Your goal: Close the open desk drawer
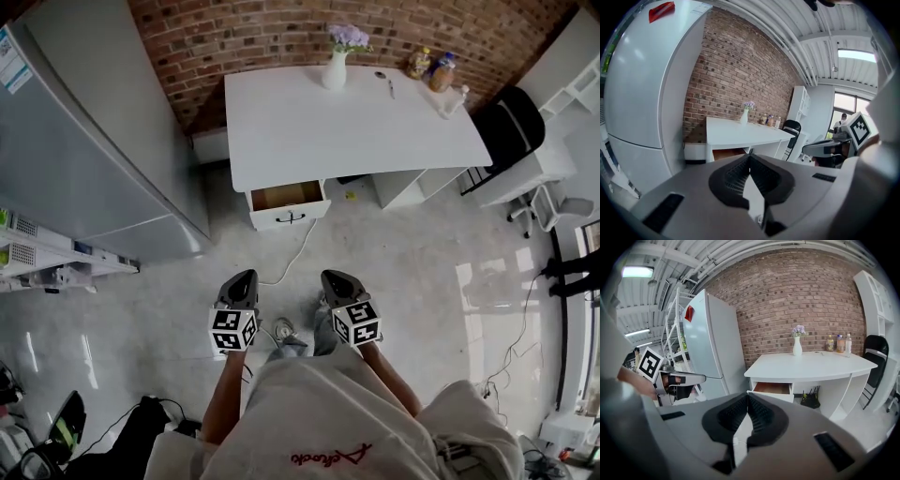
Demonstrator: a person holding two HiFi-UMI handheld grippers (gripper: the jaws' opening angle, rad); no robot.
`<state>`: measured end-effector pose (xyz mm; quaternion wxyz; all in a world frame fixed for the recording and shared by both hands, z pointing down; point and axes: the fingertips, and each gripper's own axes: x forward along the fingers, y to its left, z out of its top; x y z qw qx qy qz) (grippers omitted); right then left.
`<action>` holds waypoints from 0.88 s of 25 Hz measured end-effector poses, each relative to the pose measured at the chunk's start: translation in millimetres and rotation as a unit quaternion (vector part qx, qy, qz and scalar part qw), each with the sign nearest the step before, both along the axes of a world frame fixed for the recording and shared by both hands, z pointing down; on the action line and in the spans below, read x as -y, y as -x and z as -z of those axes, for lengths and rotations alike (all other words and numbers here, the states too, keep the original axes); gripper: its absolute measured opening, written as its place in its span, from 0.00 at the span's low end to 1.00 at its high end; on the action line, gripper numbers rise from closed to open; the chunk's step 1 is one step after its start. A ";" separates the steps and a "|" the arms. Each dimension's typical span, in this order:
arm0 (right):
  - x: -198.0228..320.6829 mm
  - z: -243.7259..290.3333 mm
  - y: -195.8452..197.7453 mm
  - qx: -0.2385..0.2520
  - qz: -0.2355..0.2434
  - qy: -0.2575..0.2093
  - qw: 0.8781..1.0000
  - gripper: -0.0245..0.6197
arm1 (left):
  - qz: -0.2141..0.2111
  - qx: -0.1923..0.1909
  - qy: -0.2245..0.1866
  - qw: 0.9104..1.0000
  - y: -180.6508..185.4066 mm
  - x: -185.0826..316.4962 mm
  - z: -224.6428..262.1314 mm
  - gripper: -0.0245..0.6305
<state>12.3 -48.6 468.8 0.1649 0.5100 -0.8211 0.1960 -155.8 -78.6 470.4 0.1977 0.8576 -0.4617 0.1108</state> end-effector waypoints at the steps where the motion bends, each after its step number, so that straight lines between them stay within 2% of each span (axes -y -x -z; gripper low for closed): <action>1: 2.5 -2.4 -0.5 0.001 0.001 0.003 1.000 0.06 | 0.001 0.001 0.004 1.000 -0.4 0.4 -2.7 0.06; 9: 40.4 -17.0 -9.1 0.015 0.032 0.014 0.999 0.06 | 0.013 0.012 0.038 0.999 -20.2 19.1 -29.0 0.06; 17: 89.9 -51.8 -22.2 0.020 0.057 0.038 0.997 0.06 | -0.007 0.024 0.057 0.998 -61.0 54.3 -53.6 0.06; 22: 109.2 -77.1 -22.7 0.032 0.053 0.044 0.997 0.06 | -0.020 0.042 0.064 0.997 -63.9 71.4 -80.7 0.06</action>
